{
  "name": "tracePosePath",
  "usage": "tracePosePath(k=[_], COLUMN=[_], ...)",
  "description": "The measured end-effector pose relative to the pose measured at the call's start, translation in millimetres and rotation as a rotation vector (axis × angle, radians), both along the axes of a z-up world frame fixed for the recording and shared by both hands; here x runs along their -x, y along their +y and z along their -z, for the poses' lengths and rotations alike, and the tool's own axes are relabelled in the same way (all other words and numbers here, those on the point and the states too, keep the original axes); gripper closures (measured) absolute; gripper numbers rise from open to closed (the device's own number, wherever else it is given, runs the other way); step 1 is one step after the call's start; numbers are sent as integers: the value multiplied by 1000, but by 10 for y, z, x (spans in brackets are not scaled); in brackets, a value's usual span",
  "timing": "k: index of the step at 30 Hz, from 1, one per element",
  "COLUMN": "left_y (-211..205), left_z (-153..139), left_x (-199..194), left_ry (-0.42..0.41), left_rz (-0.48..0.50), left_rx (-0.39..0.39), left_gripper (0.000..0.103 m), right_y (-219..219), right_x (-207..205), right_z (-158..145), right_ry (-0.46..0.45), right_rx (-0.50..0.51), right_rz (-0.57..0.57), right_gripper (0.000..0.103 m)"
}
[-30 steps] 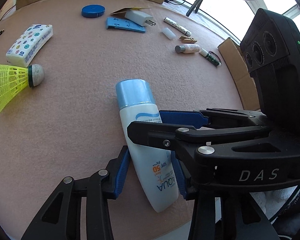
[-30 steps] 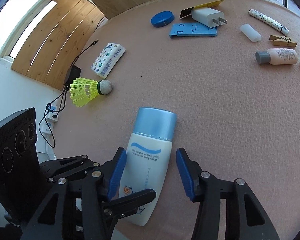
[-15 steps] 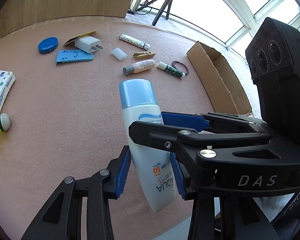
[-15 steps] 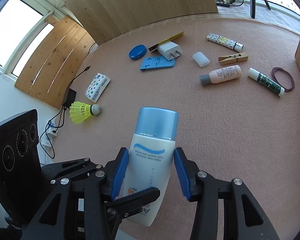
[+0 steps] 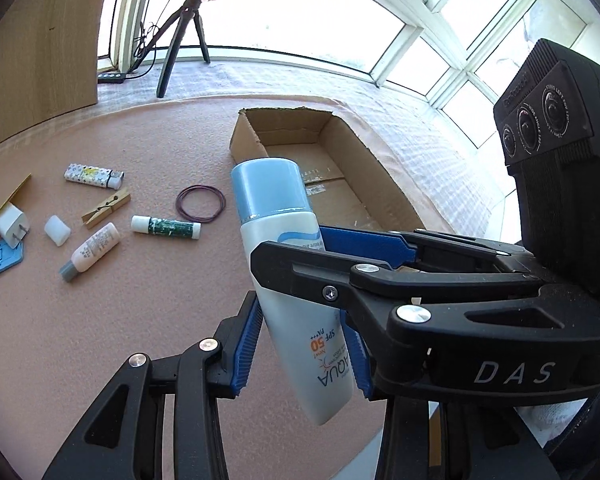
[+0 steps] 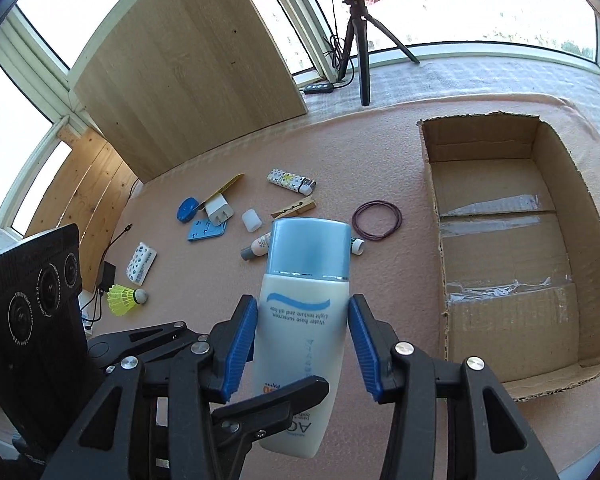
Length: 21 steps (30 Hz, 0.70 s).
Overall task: Organize objects
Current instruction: 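Carry the sunscreen bottle with both grippers over the cardboard box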
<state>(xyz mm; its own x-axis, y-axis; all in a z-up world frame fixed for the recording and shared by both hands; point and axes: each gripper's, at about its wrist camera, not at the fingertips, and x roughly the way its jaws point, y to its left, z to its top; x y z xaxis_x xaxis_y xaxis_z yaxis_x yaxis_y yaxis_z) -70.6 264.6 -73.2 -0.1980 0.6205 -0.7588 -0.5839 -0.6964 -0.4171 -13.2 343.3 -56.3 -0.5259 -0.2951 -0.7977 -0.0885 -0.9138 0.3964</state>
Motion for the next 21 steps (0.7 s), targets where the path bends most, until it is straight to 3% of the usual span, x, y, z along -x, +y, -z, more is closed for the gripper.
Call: tracePosePath(k=[11,21], left_y=[1076,1475], left_z=[128,360], left_x=[285,390], left_ry=[-19,-42], left_rz=[69,77], left_rx=[-12,27], left_gripper=[60,61], right_y=[890,1228], right_x=[8,35], right_z=[16,222], right_ry=[11,-30], right_rx=[-60,-84], right_rz=[101,122], right_gripper=[59,59])
